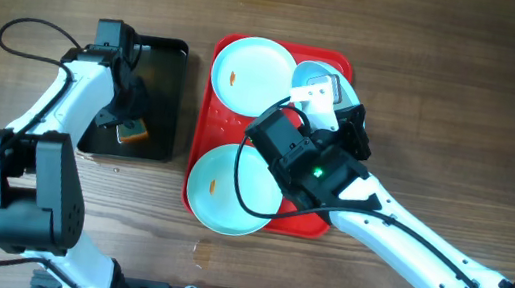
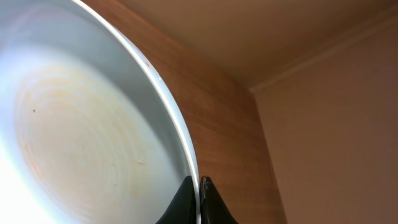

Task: Clean dirty plates on tray and stack at the side
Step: 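Lift the right plate off the tray and move it right, then lower the plate onto the table right of the tray and release, then grasp the top plate rim with the right gripper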

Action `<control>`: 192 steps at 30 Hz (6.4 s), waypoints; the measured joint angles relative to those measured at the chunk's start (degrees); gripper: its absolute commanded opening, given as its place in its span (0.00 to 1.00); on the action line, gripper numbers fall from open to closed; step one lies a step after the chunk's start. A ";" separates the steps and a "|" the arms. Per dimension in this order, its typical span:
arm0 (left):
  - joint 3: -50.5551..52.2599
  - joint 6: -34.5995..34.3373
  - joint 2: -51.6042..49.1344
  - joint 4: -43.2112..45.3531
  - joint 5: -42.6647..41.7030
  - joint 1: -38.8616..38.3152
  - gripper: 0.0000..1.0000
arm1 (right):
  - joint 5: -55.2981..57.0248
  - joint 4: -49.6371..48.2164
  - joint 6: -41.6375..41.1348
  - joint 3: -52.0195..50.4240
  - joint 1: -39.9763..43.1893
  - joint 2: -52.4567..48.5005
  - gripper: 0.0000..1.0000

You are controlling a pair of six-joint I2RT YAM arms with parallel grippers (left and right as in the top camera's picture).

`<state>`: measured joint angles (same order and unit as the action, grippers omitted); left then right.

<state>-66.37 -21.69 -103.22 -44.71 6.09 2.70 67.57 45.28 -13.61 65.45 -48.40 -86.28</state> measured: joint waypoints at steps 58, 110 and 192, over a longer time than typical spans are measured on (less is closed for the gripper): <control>0.00 0.00 0.00 0.00 -0.02 0.00 0.13 | -57.55 0.52 -9.38 -2.27 68.72 0.94 0.04; -0.20 1.53 9.16 -3.13 -10.54 0.00 0.46 | -79.43 -58.90 3.91 -5.84 28.39 -27.69 0.46; 10.71 16.31 3.02 13.07 -9.55 0.26 0.04 | -73.11 -24.90 6.40 -4.66 27.87 -7.19 0.45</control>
<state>-55.66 -5.39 -100.20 -31.64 -3.46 2.96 -5.54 20.38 -7.20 60.80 -20.53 -93.47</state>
